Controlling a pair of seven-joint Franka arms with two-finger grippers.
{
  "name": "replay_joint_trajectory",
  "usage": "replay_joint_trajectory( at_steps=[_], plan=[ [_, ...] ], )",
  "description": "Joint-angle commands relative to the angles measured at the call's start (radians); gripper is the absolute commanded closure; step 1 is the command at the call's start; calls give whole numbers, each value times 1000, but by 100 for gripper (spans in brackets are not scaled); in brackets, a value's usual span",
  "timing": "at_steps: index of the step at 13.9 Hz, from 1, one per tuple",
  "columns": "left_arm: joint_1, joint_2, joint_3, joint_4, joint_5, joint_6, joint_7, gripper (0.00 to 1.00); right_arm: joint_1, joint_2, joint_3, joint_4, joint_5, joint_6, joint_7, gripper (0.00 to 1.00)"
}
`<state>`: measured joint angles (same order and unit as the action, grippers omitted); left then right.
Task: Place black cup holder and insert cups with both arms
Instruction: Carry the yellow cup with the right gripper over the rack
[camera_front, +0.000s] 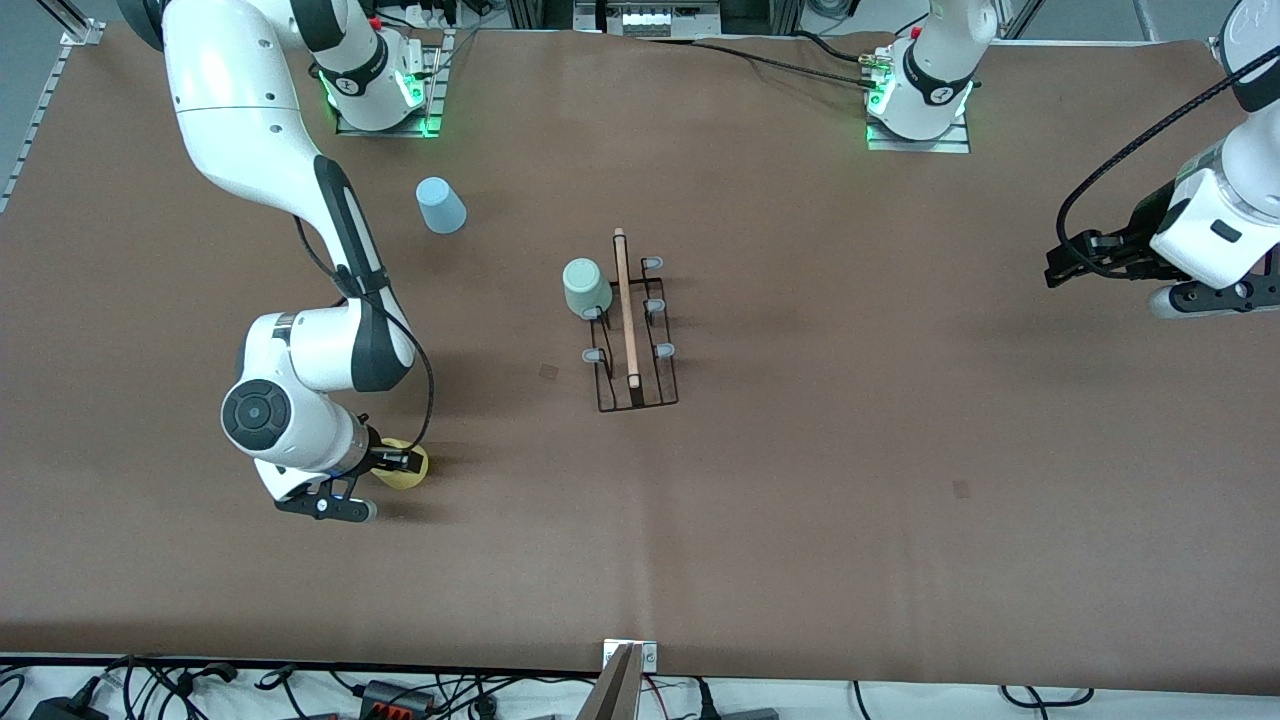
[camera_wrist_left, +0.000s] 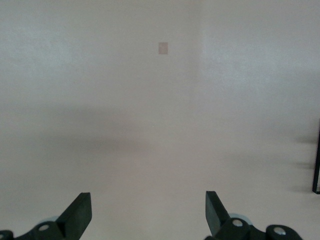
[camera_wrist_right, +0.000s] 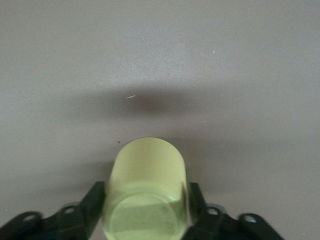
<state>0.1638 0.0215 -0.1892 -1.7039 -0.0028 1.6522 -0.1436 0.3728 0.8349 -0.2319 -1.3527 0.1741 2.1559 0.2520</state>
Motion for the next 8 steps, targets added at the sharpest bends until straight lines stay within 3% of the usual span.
replay_joint_trajectory(
  at_steps=[1, 4, 8],
  plan=[
    [-1, -14, 1, -3, -14, -5, 13, 0, -14, 15, 16, 37, 4, -13, -19, 70],
    [-1, -14, -1, -3, -13, -6, 13, 0, 3, -63, 23, 37, 8, -104, -13, 75],
    [-1, -14, -3, -3, -13, -15, 15, 0, 40, -224, 149, 37, 18, -232, 117, 75]
  ],
)
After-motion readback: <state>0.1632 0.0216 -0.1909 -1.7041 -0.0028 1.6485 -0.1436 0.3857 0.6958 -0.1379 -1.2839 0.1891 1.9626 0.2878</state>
